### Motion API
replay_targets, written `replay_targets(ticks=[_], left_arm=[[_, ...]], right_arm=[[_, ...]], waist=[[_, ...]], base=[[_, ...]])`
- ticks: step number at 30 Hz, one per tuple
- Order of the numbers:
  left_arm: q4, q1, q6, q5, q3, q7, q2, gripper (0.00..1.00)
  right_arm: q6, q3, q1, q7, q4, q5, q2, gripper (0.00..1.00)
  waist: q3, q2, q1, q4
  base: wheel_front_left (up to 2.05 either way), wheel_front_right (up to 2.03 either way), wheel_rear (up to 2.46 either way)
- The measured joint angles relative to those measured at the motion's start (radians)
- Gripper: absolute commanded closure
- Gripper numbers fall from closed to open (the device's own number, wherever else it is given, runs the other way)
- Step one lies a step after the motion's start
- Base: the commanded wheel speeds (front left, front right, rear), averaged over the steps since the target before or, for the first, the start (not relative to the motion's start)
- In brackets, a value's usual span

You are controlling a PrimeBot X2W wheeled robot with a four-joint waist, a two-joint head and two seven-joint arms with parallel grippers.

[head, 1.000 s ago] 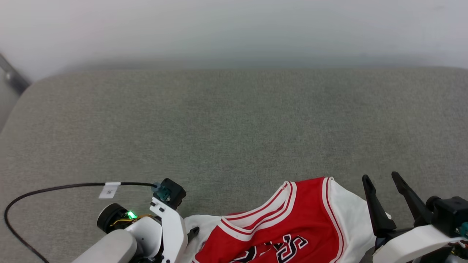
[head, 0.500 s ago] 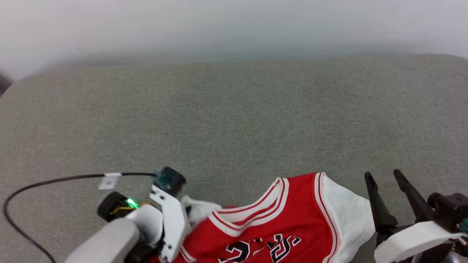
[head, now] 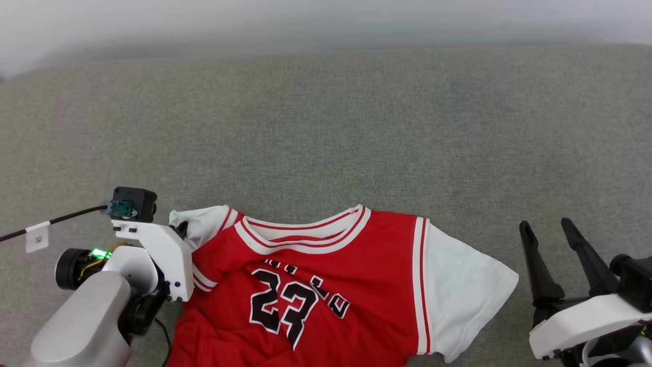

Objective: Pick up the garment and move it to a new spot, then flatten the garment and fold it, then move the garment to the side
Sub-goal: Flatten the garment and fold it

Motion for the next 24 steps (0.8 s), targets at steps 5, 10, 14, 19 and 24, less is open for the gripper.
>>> replay_targets(ticks=[5, 10, 14, 19, 24], left_arm=[[0.081, -0.011, -0.025, -0.023, 0.022, -0.073, -0.033, 0.0], [0.104, 0.025, -0.019, -0.026, 0.05, -0.213, -0.061, 0.0], [0.08, 0.083, -0.001, -0.018, 0.067, -0.323, -0.072, 0.0], [-0.004, 0.171, 0.044, 0.001, 0.08, -0.439, -0.085, 0.0], [-0.202, 0.3, 0.117, 0.044, 0.103, -0.508, -0.088, 0.0]], right_arm=[[0.0, -0.002, -0.013, -0.012, 0.026, 0.0, 0.0, 0.0], [0.0, -0.001, -0.01, -0.016, 0.047, -0.007, 0.0, 0.0], [0.0, 0.0, 0.017, -0.006, 0.052, -0.008, 0.0, 0.0], [0.0, 0.0, 0.064, 0.016, 0.05, -0.008, 0.0, 0.0], [0.0, -0.004, 0.108, 0.038, 0.034, -0.008, 0.0, 0.0]], waist=[[0.017, 0.0, 0.0, -0.006], [-0.032, 0.0, 0.0, -0.001], [-0.093, 0.0, 0.0, 0.008], [-0.176, 0.0, -0.0001, 0.023], [-0.252, 0.0, -0.0003, 0.057]], base=[[0.0, 0.0, 0.0], [0.0, 0.0, 0.0], [0.0, 0.0, 0.0], [0.0, 0.0, 0.0], [0.0, 0.0, 0.0]])
